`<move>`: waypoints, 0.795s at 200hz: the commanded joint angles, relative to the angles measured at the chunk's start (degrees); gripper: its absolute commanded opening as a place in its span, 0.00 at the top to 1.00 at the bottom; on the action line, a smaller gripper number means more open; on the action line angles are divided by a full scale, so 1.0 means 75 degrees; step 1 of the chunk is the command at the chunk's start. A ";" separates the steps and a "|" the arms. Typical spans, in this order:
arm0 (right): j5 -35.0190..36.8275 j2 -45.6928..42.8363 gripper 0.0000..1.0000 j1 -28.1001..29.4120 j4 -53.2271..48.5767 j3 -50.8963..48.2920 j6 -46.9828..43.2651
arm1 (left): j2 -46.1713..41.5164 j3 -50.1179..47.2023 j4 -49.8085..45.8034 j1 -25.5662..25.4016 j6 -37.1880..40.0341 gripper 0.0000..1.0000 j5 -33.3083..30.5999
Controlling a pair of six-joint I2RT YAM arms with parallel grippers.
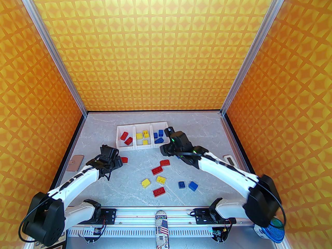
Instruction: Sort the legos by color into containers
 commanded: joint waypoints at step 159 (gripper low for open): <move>0.0829 -0.1092 0.36 0.0057 -0.0544 -0.0658 0.0220 | 0.1560 0.0769 0.0831 0.0645 0.0831 0.53 0.0790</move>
